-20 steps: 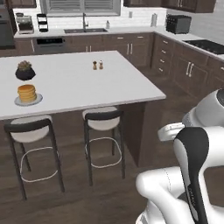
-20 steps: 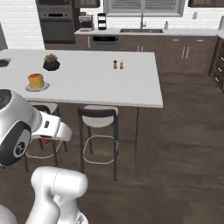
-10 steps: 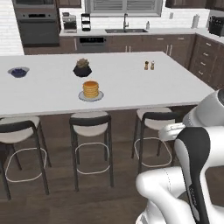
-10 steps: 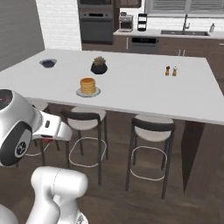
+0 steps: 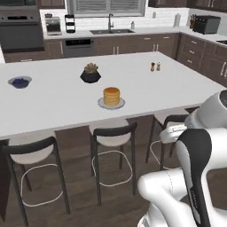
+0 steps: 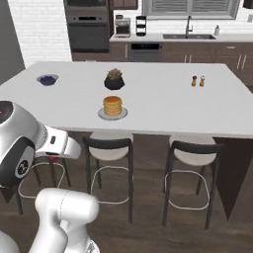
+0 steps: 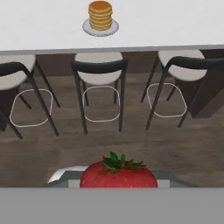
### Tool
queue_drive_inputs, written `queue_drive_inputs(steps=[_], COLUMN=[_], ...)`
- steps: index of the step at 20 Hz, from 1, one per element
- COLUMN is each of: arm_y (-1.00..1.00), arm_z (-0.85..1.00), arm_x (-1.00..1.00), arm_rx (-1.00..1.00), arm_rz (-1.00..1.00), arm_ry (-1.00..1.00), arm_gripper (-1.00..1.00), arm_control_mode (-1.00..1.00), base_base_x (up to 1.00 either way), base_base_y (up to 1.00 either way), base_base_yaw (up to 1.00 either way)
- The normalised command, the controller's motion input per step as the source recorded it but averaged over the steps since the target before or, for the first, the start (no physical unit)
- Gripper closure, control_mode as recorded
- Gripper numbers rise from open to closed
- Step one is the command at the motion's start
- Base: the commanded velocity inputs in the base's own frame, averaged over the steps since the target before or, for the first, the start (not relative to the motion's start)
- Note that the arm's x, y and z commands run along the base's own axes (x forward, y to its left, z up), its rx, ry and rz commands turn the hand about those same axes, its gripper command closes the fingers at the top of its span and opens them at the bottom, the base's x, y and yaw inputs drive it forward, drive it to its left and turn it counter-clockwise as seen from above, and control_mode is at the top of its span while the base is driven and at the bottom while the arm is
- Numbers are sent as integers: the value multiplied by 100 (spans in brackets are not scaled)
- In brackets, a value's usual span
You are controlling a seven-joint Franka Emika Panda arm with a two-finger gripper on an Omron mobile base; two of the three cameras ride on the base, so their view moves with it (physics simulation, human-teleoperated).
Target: Take the strawberry from the fridge and place it on top of the pancake, located on the dining counter.
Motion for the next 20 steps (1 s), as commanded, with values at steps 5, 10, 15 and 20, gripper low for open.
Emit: queue_drive_inputs(steps=[5, 10, 15, 20], arm_y=[0, 0, 0, 0], arm_z=[0, 0, 0, 0], arm_x=[0, 0, 0, 0], arm_rx=[0, 0, 0, 0], arm_rz=[0, 0, 0, 0], arm_ry=[0, 0, 0, 0], arm_gripper=[100, 100, 100, 100], arm_control_mode=[100, 100, 100, 100], base_base_x=[58, 57, 70, 60], base_base_y=[61, 0, 0, -6], base_base_yaw=[-15, 2, 8, 6])
